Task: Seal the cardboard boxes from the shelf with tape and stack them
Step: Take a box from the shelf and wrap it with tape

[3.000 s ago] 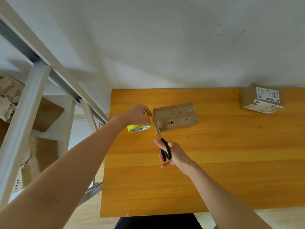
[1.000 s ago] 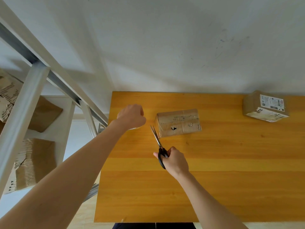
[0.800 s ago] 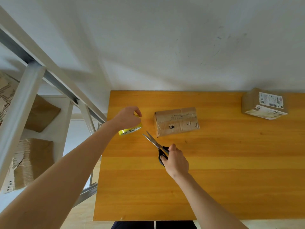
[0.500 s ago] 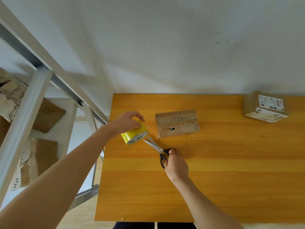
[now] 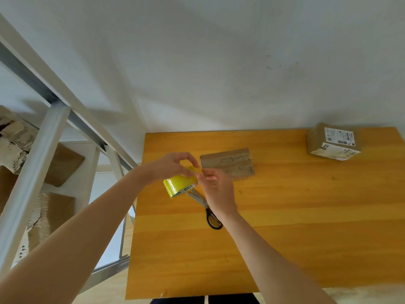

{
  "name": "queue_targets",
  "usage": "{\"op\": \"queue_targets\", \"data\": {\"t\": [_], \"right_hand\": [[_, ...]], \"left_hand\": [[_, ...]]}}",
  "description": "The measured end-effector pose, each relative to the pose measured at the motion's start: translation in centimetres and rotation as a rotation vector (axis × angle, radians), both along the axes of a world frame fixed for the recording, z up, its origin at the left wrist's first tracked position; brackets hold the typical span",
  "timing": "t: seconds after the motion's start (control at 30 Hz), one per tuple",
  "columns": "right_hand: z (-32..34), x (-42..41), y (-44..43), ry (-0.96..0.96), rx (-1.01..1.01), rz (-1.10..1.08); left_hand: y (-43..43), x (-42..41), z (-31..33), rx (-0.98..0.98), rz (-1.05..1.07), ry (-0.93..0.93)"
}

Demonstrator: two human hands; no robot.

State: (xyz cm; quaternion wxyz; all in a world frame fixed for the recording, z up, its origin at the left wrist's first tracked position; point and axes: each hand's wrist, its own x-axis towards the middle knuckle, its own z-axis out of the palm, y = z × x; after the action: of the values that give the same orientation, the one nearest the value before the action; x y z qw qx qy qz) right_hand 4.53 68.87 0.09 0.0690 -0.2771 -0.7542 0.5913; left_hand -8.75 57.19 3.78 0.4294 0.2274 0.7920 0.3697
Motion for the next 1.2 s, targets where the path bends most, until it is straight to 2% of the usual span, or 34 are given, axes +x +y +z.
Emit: {"op": "queue_targets", "data": {"t": [0.07,0.23,0.37,0.43,0.53,0.63,0.7,0.87,0.93,1.03,1.2], "right_hand": [[0.9,-0.5,0.4,-0.007,-0.095,-0.028],[1.4,-0.2,1.2,-0.015,-0.104,-0.079],[1.5,-0.2,3.1,-0.052,-0.139,-0.217],[1.6,0.0,3.7,-0.052,-0.185,-0.236],[1.7,0.3,3.7,-0.058,-0.196,-0.246],[1.9,0.6,4.4,-0.028,-0.254,-0.305],[2.2,0.6,5.5,-0.02,-0.204,-0.247],[2.2,1.2,8.4,-0.051,-0.143,-0.128],[1.9,1.6,9.0,-0.068,-0.122,-0.141],[1.7,2.0,9.8,-0.08,-0.132,-0.179],[1.3,2.0,11.3,-0.106,-0.171,-0.268]], "left_hand": [[0.6,0.1,0.3,0.021,-0.033,0.014],[1.6,0.5,0.3,-0.021,-0.141,0.127],[1.4,0.9,-0.1,-0.037,-0.102,0.043],[1.1,0.8,-0.5,-0.091,-0.167,0.088],[0.9,0.9,-0.6,-0.012,-0.147,0.087],[0.7,0.6,-1.1,-0.056,-0.148,0.199],[-0.1,0.4,-1.7,-0.144,-0.1,0.256],[-0.8,0.7,-2.5,-0.095,-0.11,0.208],[-0.6,0.7,-2.9,-0.111,-0.1,0.255],[-0.4,0.7,-3.7,-0.234,-0.05,0.393],[0.8,0.8,-3.9,-0.28,-0.049,0.471]]}}
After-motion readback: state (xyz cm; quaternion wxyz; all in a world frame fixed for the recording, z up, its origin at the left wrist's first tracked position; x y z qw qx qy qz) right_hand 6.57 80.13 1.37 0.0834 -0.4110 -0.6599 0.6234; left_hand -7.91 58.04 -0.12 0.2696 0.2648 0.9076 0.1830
